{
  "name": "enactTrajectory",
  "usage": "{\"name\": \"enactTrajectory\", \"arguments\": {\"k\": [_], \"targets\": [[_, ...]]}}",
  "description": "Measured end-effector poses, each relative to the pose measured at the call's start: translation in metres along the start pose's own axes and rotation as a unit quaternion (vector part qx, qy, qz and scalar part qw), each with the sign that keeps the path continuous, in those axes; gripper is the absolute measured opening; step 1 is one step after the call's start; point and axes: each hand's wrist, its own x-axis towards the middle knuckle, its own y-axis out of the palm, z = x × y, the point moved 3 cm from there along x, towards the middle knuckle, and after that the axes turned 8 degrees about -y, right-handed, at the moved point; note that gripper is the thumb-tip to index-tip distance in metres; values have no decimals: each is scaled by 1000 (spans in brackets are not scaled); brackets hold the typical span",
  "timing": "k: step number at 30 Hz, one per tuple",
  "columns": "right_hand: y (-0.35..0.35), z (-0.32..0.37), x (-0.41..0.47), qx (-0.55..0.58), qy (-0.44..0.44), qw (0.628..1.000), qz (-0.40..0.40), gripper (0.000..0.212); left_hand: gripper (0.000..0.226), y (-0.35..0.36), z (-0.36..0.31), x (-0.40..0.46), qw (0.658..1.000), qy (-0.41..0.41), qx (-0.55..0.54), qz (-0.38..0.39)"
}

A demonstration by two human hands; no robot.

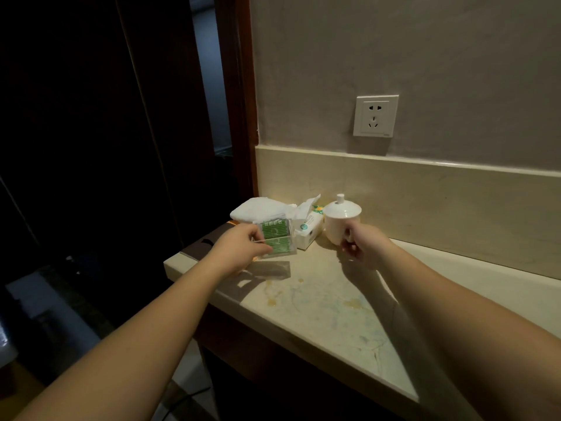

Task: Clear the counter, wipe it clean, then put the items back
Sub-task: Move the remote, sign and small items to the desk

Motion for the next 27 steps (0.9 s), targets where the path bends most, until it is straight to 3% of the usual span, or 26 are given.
{"name": "enactTrajectory", "arguments": {"k": [6,15,20,27], "targets": [[-12,24,-67,27,-57,998,16,9,25,-31,0,-50,999,16,-29,-11],[-29,27,-233,48,-66,997,12,16,23,-58,8,-145,997,58,-43,-6],[-51,9,-312,65,-66,995,-31,26,22,-57,1,-193,995,85,-59,13],[-95,-21,-404,61,-55,992,-97,22,21,-30,-31,-248,986,115,-90,78]]}}
